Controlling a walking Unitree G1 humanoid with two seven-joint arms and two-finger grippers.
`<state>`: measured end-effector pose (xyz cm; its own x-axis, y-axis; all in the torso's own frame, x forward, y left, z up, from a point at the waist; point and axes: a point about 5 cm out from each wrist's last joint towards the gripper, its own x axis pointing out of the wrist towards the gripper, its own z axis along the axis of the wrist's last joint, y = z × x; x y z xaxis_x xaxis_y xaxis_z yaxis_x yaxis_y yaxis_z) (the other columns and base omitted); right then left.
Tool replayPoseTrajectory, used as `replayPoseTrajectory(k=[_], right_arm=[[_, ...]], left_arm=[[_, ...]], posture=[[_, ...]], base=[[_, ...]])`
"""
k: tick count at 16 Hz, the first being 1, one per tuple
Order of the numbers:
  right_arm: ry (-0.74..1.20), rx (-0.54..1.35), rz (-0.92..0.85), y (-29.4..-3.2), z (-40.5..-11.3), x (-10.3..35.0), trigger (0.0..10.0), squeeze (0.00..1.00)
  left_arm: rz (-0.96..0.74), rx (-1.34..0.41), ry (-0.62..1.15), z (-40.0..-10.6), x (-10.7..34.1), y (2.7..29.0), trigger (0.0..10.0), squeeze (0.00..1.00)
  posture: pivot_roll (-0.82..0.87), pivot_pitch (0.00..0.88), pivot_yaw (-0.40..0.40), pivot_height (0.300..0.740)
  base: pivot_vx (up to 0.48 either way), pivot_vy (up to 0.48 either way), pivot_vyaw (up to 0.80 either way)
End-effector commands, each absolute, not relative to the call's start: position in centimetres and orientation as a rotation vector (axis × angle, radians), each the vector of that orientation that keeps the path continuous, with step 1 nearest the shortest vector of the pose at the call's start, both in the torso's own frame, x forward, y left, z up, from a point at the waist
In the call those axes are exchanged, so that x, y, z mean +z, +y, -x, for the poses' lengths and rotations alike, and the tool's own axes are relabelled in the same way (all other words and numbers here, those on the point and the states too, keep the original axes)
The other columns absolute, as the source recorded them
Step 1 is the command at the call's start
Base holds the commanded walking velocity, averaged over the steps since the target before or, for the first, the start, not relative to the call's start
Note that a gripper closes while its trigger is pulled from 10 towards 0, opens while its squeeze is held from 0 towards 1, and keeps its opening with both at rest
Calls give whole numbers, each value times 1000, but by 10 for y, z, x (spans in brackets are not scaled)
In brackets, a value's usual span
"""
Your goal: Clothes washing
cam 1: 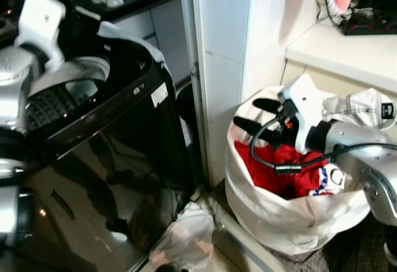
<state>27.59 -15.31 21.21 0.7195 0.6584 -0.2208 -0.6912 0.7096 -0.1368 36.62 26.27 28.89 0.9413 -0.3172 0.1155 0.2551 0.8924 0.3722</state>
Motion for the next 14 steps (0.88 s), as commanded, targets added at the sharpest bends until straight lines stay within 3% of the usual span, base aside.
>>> replayPoseTrajectory(k=[1, 2, 3, 4, 6, 7, 8, 9, 11, 12, 14], right_arm=[[120, 625, 197, -162, -280, 219, 10000, 0], [111, 538, 191, -169, -285, 218, 10000, 0], [106, 397, 214, -182, -293, 218, 10000, 0], [73, 285, 203, -193, -297, 221, 10000, 0], [84, 167, 218, -204, -300, 220, 10000, 0], [168, 58, 231, -219, -304, 207, 10000, 0], [185, 43, 245, -222, -305, 204, 10000, 0], [231, 46, 245, -231, -307, 195, 10000, 988], [312, 81, 191, -240, -309, 186, 10000, 1000], [420, 264, 165, -231, -301, 176, 10000, 1000], [549, 369, 205, -228, -291, 163, 10000, 1000]], left_arm=[[-230, -296, -161, -368, 280, 254, 0, 0], [-160, -272, -144, -370, 270, 245, 0, 0], [-66, -234, -98, -373, 250, 229, 2392, 0], [13, -204, -36, -374, 222, 209, 10000, 0], [53, -153, 59, -367, 190, 191, 10000, 0], [5, -225, 37, -353, 188, 168, 10000, 0], [9, -250, 19, -350, 190, 163, 10000, 0], [18, -379, -42, -338, 195, 150, 10000, 0], [39, -542, -58, -322, 196, 134, 10000, 0], [22, -639, -27, -311, 192, 125, 10000, 0], [-71, -729, 17, -299, 184, 118, 10000, 0]], posture=[[25, 0, 139, 740], [25, 0, 139, 740], [13, 0, 137, 740], [-2, 0, 130, 740], [-6, 0, 94, 740], [10, 0, 65, 740], [12, 0, 57, 740], [10, 0, 44, 740], [7, 0, 27, 740], [8, 0, 12, 740], [9, 0, 4, 740]], base=[[0, 0, 0], [0, 0, 0], [0, 0, 0], [0, 0, 0], [0, 0, 0], [0, 0, 0], [0, 0, 0], [0, 0, 0], [0, 0, 0], [0, 0, 0], [0, 0, 0]])
